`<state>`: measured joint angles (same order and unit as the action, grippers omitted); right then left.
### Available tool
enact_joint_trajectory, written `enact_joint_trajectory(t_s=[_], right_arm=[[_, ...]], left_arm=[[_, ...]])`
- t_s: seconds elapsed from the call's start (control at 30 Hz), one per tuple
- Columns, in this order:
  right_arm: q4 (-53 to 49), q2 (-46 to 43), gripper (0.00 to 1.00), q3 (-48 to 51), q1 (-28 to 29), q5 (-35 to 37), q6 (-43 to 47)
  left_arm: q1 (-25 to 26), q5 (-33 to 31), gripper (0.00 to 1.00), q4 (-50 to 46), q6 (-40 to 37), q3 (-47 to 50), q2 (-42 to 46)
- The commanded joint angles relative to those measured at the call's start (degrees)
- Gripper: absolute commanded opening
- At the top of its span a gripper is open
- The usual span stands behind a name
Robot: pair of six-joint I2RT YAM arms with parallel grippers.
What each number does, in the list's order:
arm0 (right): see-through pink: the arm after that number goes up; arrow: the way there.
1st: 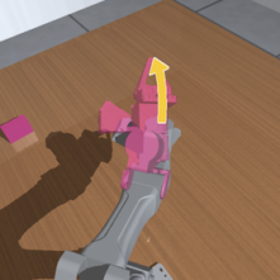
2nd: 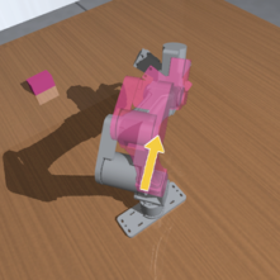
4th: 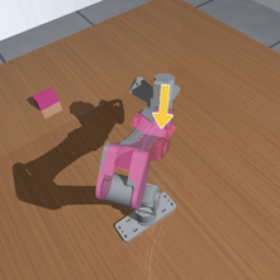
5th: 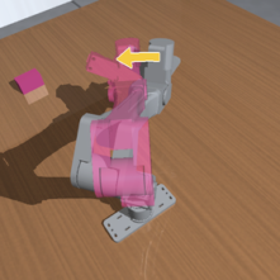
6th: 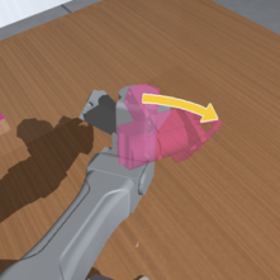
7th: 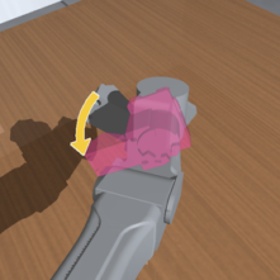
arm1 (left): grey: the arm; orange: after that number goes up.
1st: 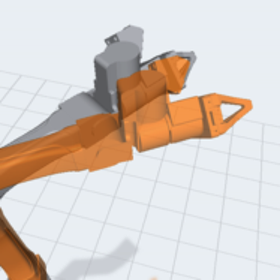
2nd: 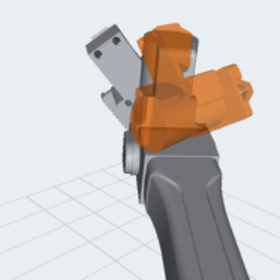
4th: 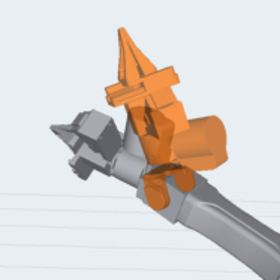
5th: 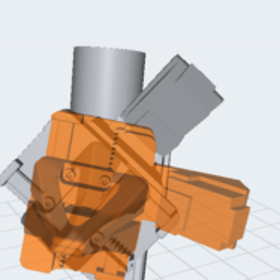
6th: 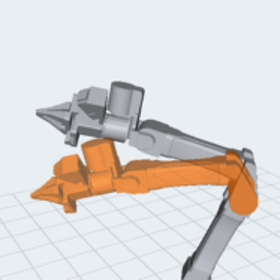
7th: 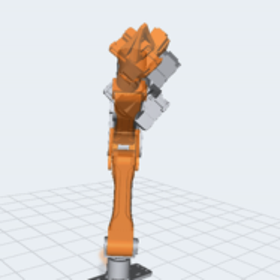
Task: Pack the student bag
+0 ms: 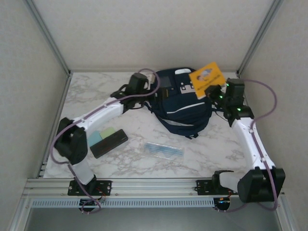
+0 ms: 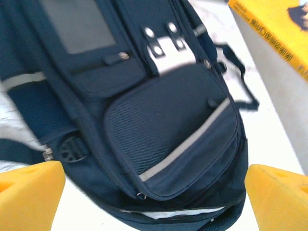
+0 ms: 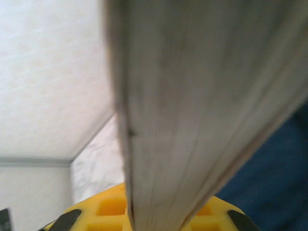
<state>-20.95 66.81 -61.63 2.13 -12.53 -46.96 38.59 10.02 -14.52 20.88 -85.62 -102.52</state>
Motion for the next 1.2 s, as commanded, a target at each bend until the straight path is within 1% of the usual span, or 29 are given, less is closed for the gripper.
enact_joint_trajectory(t_s=[0.0,0.17,0.3,0.47,0.6,0.67,0.7,0.77,0.8,0.87,0.9,0.97,1.0,1.17], right_arm=[[-10.2,-5.5,0.00,2.3,-4.5,5.2,10.3],[-13.1,-12.5,0.00,6.9,-10.7,8.6,11.7],[-12.6,-17.2,0.00,12.1,-13.2,9.1,10.5],[-10.7,-22.0,0.00,15.6,-13.6,10.6,9.4],[-9.8,-23.5,0.00,15.5,-13.6,10.4,9.3],[-9.8,-23.5,0.00,15.3,-13.6,10.1,9.3],[-9.8,-23.5,0.00,15.2,-13.6,10.0,9.3],[-9.8,-23.6,0.00,15.1,-13.6,9.8,9.3],[-9.7,-23.7,0.00,15.1,-13.6,9.8,9.2],[-9.7,-23.7,0.00,15.1,-13.6,9.9,9.4],[-9.7,-23.7,0.00,15.0,-13.6,10.1,9.5],[-9.4,-23.6,0.00,14.7,-13.6,10.4,9.8],[-9.6,-23.5,0.00,14.4,-13.6,10.5,10.1],[-11.7,-22.7,0.00,11.9,-13.6,12.8,12.4]], left_arm=[[4.6,0.9,0.93,-12.6,-12.8,-8.9,-7.7],[9.6,2.3,0.92,-20.8,-20.8,-21.7,-17.9],[11.9,0.3,0.92,-25.6,-25.9,-29.7,-25.2],[12.3,-2.9,0.93,-28.2,-27.8,-36.8,-33.1],[12.3,-8.7,0.91,-27.5,-26.2,-40.2,-37.8],[12.4,-12.5,0.86,-26.7,-25.7,-40.9,-39.5],[12.4,-14.4,0.81,-26.7,-25.6,-41.4,-40.3],[12.6,-17.3,0.69,-26.8,-25.6,-42.2,-42.0],[12.7,-17.1,0.62,-27.5,-25.9,-42.8,-42.8],[12.7,-15.7,0.51,-29.2,-25.8,-44.2,-44.3],[12.6,-14.2,0.43,-30.4,-25.8,-44.9,-44.9],[12.3,-11.7,0.19,-31.9,-24.9,-45.5,-45.2],[12.1,-10.2,0.00,-32.4,-24.1,-46.0,-45.1],[9.8,-2.0,0.00,-32.1,-17.8,-46.1,-40.6]])
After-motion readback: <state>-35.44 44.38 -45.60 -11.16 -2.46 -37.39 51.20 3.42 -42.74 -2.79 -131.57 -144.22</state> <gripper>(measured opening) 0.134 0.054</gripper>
